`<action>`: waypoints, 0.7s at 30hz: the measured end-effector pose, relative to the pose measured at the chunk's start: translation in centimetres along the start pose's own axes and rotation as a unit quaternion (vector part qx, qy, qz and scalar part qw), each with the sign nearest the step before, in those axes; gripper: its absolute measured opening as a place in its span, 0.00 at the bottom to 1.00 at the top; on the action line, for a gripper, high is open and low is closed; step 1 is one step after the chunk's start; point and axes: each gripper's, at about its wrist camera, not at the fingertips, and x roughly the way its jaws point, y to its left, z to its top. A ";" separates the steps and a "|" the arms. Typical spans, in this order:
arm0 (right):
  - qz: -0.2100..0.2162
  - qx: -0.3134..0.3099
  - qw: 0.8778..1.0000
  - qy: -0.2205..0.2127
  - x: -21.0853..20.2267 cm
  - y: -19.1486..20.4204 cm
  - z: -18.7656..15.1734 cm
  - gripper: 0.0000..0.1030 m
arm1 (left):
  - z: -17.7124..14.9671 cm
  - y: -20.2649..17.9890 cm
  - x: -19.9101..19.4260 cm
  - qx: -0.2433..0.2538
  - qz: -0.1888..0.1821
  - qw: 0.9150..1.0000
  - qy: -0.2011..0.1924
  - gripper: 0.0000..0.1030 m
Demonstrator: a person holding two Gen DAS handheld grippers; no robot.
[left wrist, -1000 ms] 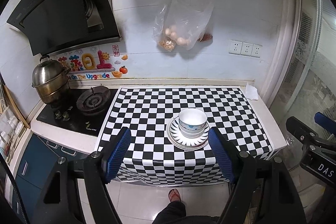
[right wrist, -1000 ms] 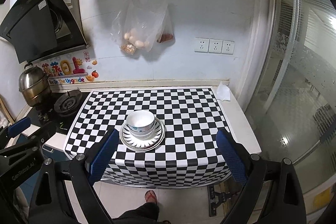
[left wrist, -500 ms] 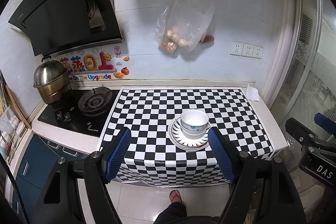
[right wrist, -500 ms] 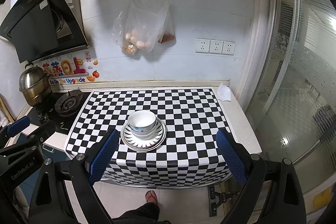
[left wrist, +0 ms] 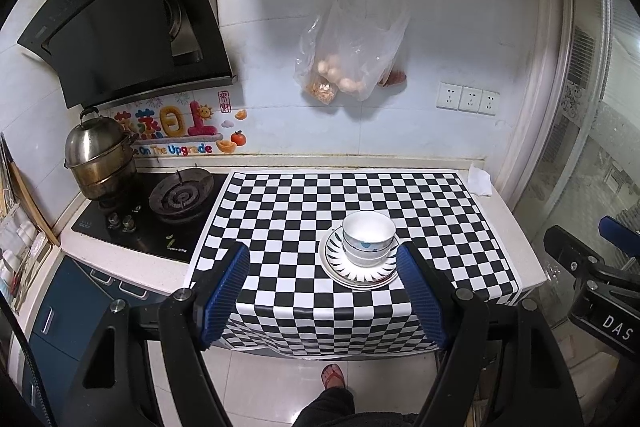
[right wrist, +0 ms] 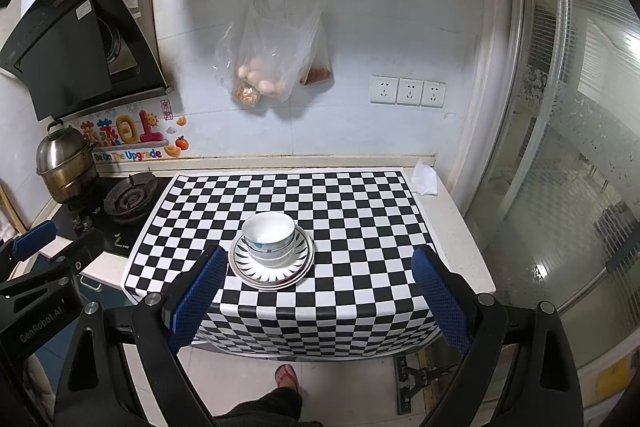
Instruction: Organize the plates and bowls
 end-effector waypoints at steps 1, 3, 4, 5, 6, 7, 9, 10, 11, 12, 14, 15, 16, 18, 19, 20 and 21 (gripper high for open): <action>0.000 0.000 1.000 0.000 0.0 0.0 0.0 0.93 | 0.0 -0.1 -0.1 -0.001 0.000 1.000 -0.001 0.72; 0.000 0.000 1.000 -0.001 -0.1 0.0 0.0 0.93 | 0.1 -0.3 -0.2 -0.001 0.001 1.000 -0.002 0.72; 0.000 0.000 1.000 -0.001 -0.1 0.0 0.0 0.93 | 0.1 -0.4 -0.3 -0.001 0.002 1.000 -0.003 0.72; 0.001 0.000 1.000 -0.001 -0.1 -0.1 0.0 0.93 | 0.1 -0.5 -0.4 -0.001 0.004 1.000 -0.004 0.72; 0.001 0.000 1.000 -0.001 -0.1 -0.1 0.1 0.93 | 0.1 -0.5 -0.4 0.000 0.004 1.000 -0.004 0.72; 0.001 0.000 1.000 -0.001 -0.1 -0.2 0.1 0.93 | 0.1 -0.6 -0.5 0.000 0.005 1.000 -0.004 0.72; 0.002 0.000 1.000 -0.002 -0.4 -0.2 0.1 0.93 | 0.1 -0.6 -0.5 -0.001 0.004 1.000 -0.004 0.72; 0.001 0.000 1.000 -0.002 -0.4 -0.2 0.1 0.93 | 0.1 -0.6 -0.5 -0.001 0.004 1.000 -0.003 0.72; 0.001 0.000 1.000 -0.003 -0.5 -0.2 0.1 0.93 | 0.1 -0.7 -0.5 -0.001 0.003 1.000 -0.003 0.72; 0.001 0.001 1.000 -0.002 -0.5 -0.2 0.1 0.93 | 0.0 -0.6 -0.5 0.000 0.004 1.000 -0.003 0.72; 0.001 0.002 1.000 -0.001 -0.5 -0.3 0.2 0.93 | 0.0 -0.7 -0.6 -0.001 0.004 1.000 -0.003 0.72; 0.000 0.002 1.000 -0.001 -0.5 -0.3 0.1 0.93 | -0.1 -0.7 -0.6 -0.002 0.003 1.000 -0.002 0.72; 0.001 0.003 1.000 0.001 -0.5 -0.4 0.1 0.93 | -0.1 -0.7 -0.6 -0.002 0.003 1.000 -0.001 0.72; -0.001 0.003 1.000 0.002 -0.5 -0.4 -0.1 0.93 | -0.2 -0.8 -0.7 -0.001 0.003 1.000 -0.002 0.72; 0.000 0.002 1.000 0.003 -0.4 -0.4 -0.1 0.93 | -0.3 -0.8 -0.6 -0.001 0.002 1.000 -0.001 0.72; -0.001 0.002 1.000 0.003 -0.4 -0.4 -0.1 0.93 | -0.3 -0.8 -0.6 -0.001 0.002 1.000 -0.001 0.72; -0.001 0.001 1.000 0.003 -0.4 -0.4 -0.2 0.93 | -0.3 -0.8 -0.7 -0.002 0.002 1.000 -0.001 0.72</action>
